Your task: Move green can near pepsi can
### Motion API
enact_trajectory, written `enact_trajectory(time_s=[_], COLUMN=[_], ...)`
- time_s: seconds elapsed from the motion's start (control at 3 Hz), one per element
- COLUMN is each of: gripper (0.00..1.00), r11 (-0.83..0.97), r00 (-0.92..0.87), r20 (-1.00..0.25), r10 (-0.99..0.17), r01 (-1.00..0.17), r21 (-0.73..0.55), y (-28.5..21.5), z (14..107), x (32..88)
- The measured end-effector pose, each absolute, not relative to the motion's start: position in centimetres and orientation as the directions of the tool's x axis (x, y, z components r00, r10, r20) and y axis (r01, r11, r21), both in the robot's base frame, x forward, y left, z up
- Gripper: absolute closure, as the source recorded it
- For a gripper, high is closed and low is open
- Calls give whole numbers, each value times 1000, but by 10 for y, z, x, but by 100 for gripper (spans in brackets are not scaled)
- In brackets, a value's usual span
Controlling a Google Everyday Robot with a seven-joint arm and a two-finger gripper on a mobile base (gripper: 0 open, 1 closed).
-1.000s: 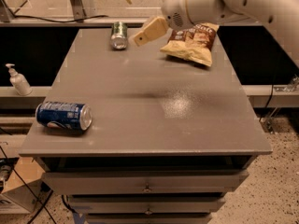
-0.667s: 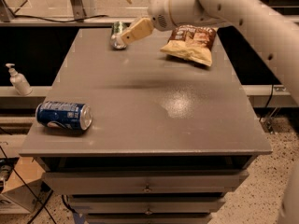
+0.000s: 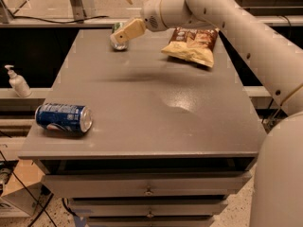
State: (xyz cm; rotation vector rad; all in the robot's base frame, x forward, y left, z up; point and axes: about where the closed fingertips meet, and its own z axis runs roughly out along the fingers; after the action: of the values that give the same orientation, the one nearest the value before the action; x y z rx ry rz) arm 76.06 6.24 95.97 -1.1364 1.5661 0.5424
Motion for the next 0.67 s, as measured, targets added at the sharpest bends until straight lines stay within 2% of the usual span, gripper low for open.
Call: enact_trajectory(time_s=[0.67], gripper=[0], r11=[485], r00=[5], r20=[-963], r10=[-269], r01=[-863], r21=[-140], y=[101], z=[940], x=[781])
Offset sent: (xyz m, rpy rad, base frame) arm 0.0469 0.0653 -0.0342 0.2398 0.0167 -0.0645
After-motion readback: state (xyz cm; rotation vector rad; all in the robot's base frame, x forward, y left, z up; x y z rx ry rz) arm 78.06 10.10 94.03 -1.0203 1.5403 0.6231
